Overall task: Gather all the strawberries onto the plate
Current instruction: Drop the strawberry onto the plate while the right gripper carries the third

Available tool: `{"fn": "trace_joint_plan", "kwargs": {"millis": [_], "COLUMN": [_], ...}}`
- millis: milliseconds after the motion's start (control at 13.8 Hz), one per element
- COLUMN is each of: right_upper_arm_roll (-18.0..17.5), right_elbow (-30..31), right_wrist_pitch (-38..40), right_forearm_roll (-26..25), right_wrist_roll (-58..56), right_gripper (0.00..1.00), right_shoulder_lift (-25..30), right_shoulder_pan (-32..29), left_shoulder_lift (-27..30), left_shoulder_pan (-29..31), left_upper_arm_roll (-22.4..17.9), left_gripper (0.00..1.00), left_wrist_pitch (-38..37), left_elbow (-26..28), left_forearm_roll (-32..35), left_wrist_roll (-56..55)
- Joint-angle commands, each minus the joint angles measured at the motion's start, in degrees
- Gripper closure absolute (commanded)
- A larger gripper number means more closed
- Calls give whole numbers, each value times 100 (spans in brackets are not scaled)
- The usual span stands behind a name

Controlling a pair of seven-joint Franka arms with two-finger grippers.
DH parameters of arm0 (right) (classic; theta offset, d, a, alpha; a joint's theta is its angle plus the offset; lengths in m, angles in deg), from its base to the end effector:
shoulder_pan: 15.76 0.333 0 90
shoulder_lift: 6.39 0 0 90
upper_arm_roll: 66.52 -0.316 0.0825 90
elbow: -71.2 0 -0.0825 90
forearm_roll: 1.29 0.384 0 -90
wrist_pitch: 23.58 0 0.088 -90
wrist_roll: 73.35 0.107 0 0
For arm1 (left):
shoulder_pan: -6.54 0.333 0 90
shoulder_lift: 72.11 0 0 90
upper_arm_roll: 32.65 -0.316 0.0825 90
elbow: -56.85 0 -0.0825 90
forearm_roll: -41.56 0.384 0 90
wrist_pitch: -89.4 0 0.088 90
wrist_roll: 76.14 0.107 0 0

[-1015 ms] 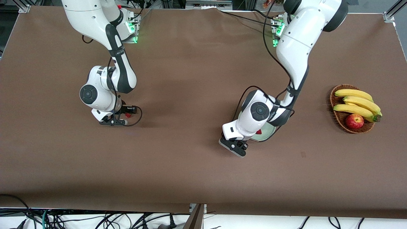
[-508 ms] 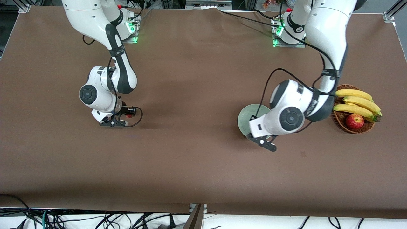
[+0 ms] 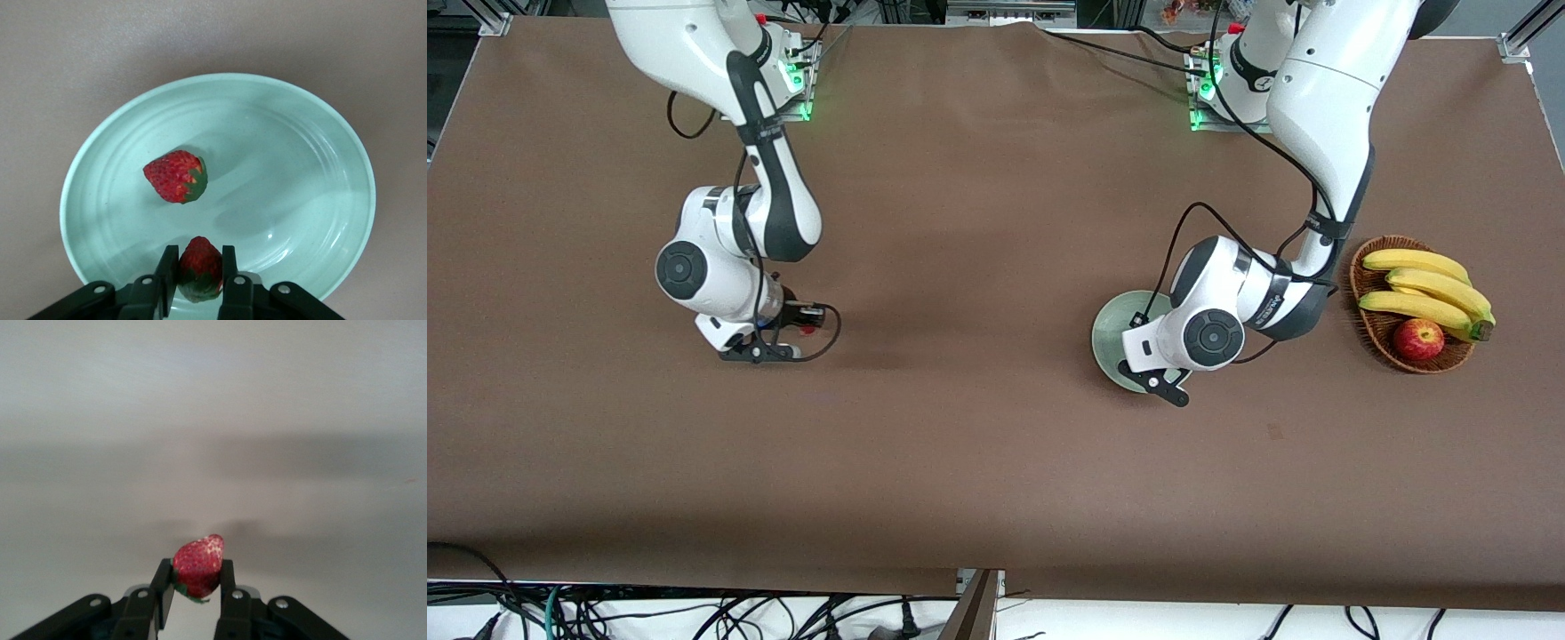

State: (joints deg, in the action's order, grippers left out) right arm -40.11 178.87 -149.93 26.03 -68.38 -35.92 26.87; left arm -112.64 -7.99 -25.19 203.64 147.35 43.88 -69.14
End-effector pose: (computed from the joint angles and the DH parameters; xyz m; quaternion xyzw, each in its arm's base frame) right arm 0.5885 0.2027 0.2496 -0.9954 0.0365 0.0662 0.0591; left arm 0.6219 -0.2379 0.2049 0.9575 -0.2492 -0.1452 0.0081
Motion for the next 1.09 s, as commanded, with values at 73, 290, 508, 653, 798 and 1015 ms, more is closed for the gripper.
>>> {"fn": "trace_joint_plan", "kwargs": {"millis": [73,290,508,653,798,1015], "right_upper_arm_roll": [-371,-1188,-1734,-1814,-1806,-1482], "right_elbow": [-1658,-2976,-3076,-3076,-3068,-3076], "right_wrist_pitch": [594,175,-1300,-2302,-2474,-924], "right_forearm_roll": [107,203,204,204,195,125], "right_wrist_roll": [2055,3813,4738,5283,5400,5225], "right_gripper": [100,100,97,87,24,0], "right_shoulder_lift": [-544,-1466,-2003,-2398,-2348,-1717], "right_shoulder_pan": [456,474,649,965,1002,731], "left_shoulder_lift": [247,467,494,494,494,494], "left_shoulder_pan": [-32,55,99,99,91,91], "left_upper_arm_roll": [-8,-17,-26,-17,-17,-17], "left_gripper": [0,0,0,0,0,0], "left_wrist_pitch": [20,-103,-183,-174,-174,-183], "left_elbow": [90,46,29,29,-41,-59], "left_forearm_roll": [163,163,154,154,137,137], "left_wrist_roll": [-172,-146,-111,-111,-102,-102]}}
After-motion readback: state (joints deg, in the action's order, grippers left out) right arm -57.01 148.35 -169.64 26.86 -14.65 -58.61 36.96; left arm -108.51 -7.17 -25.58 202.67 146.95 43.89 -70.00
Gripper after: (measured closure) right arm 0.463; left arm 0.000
